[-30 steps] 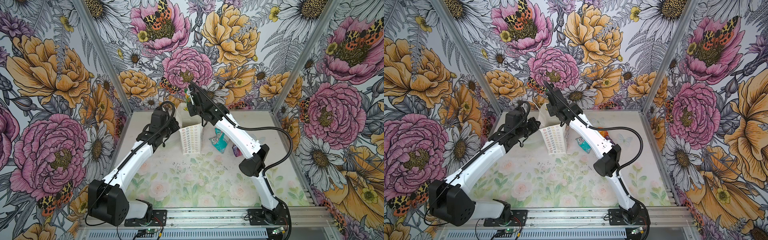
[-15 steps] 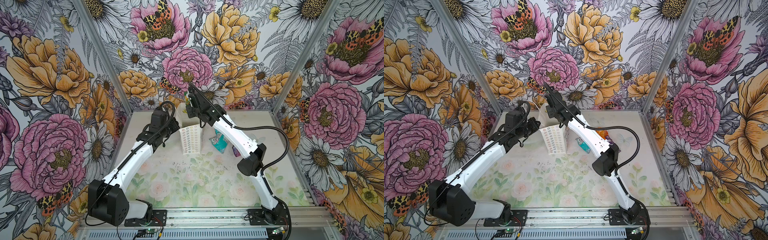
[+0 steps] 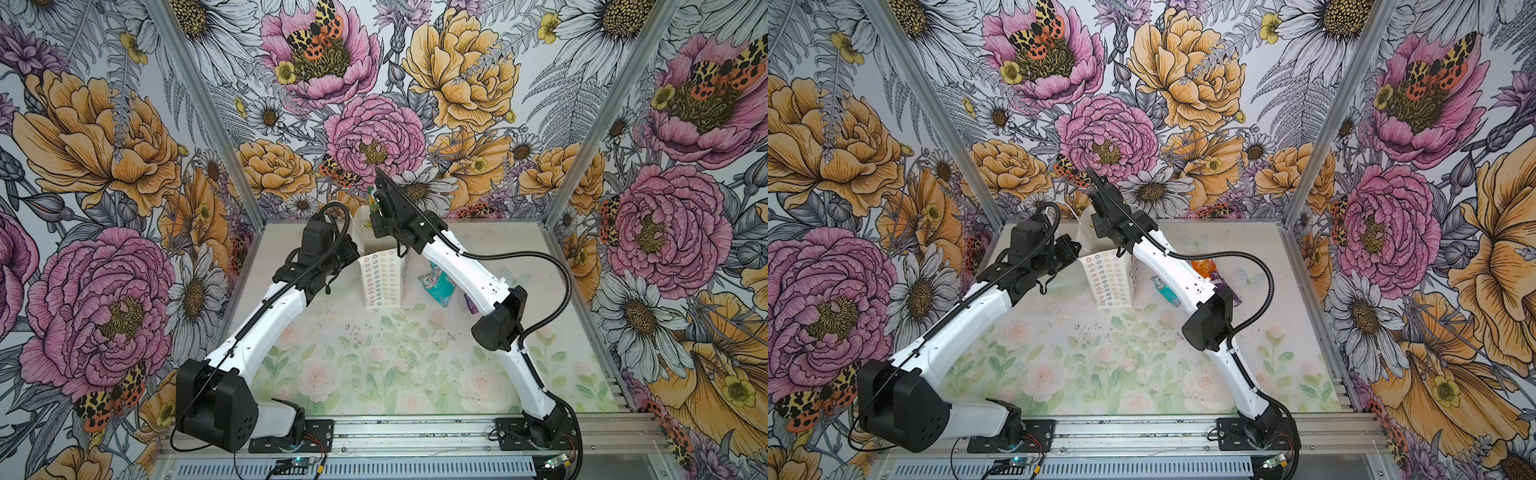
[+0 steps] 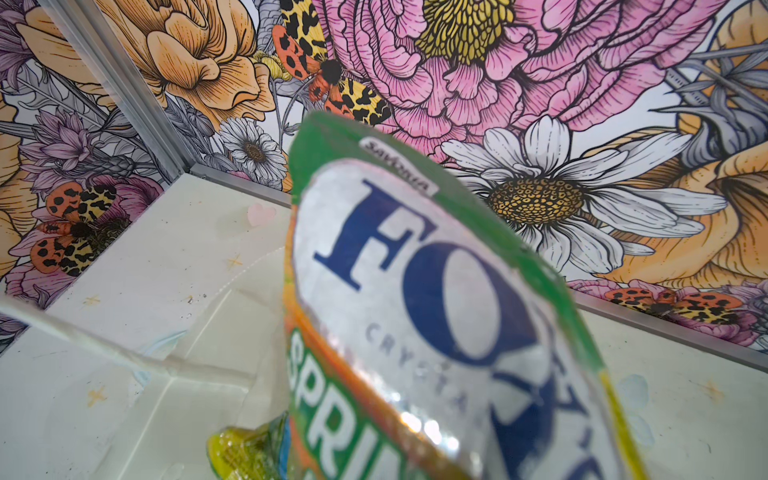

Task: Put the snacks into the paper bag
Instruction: 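Push the FOXS packet down inside the bag with the right gripper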

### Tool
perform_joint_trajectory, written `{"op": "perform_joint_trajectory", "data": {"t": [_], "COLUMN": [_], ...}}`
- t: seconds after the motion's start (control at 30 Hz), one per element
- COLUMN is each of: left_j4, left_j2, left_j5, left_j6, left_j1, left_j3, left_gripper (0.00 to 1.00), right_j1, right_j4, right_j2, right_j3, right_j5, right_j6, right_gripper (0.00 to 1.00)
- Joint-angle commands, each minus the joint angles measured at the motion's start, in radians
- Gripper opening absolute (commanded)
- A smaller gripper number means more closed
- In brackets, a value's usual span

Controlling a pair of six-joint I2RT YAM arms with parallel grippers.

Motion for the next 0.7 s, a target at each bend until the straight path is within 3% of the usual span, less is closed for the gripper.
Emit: {"op": "perform_joint_trajectory", "data": {"t": [0.0, 0.67], "left_j4": [-0.008, -0.007], "left_j2": [0.006, 0.009], "left_j5": [0.018, 0.019], "left_j6": [-0.005, -0.006], "left_j1": [0.000, 0.000], "left_j3": [-0.008, -0.003], "left_gripper": [0.00, 0.00], "right_j1": [-0.009, -0.015], "right_j4": [0.069, 0.099], "right_j2": [0.017, 0.026], "right_j3": [0.010, 0.006], "right_j5": [0.001, 0.017], "right_j6": [0.000, -0.038], "right_gripper": [0.08, 0.29]}}
